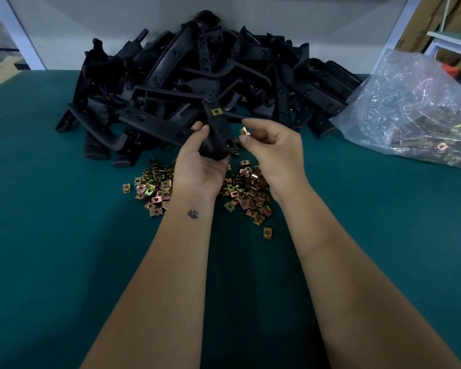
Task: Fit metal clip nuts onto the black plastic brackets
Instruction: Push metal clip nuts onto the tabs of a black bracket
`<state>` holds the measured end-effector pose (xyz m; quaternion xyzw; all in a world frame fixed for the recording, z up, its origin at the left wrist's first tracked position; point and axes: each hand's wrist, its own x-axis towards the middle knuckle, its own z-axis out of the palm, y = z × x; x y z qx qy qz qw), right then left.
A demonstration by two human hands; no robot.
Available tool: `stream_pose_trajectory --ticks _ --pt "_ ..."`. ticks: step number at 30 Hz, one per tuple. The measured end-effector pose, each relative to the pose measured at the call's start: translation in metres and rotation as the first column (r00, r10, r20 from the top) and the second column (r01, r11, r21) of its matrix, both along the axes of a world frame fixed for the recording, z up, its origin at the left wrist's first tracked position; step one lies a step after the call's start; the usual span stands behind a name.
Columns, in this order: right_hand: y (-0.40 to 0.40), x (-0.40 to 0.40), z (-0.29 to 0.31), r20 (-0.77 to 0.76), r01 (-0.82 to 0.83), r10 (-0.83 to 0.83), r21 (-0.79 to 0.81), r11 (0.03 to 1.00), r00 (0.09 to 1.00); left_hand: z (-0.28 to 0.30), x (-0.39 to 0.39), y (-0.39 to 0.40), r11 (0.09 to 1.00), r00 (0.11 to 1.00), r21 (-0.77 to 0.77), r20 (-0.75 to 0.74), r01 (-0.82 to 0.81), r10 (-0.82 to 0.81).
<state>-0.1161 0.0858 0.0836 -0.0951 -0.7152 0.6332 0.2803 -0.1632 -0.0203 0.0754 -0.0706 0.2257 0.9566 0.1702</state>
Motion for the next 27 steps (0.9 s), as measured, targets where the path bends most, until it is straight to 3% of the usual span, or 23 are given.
stream_pose_trajectory --ticks 5,8,12,15,19,23,24,27 --pt "0.001 0.002 0.001 -0.037 -0.008 0.007 -0.045 0.999 0.999 0.002 0.002 0.001 0.999 1.0 -0.042 -0.029 -0.003 0.001" --pt "0.002 0.003 0.002 -0.067 -0.018 0.016 -0.038 0.999 0.998 0.003 0.003 0.005 0.962 0.988 -0.237 -0.113 -0.132 0.108" --pt "0.002 0.003 0.002 -0.073 -0.025 0.025 0.003 1.0 0.997 -0.002 0.007 0.005 0.74 0.908 -0.575 -0.403 -0.349 0.115" --pt "0.002 0.002 0.002 -0.052 0.004 -0.002 0.044 0.999 0.999 -0.006 0.009 0.006 0.547 0.802 -0.668 -0.597 -0.505 0.012" --pt "0.002 0.0 0.0 -0.053 0.043 -0.039 0.076 0.996 0.998 -0.011 0.008 0.011 0.409 0.697 -0.666 -0.711 -0.624 -0.094" --pt "0.003 0.0 -0.001 -0.064 0.056 -0.049 0.104 0.993 0.997 -0.01 0.007 0.009 0.324 0.724 -0.763 -0.64 -0.559 -0.257" --pt "0.004 0.0 -0.001 -0.068 0.048 -0.041 0.106 0.993 0.997 -0.008 0.007 0.01 0.318 0.761 -0.797 -0.594 -0.514 -0.26" --pt "0.004 0.001 -0.002 -0.075 0.033 -0.025 0.108 0.994 0.997 -0.002 0.011 0.01 0.51 0.864 -0.788 -0.479 -0.345 -0.155"
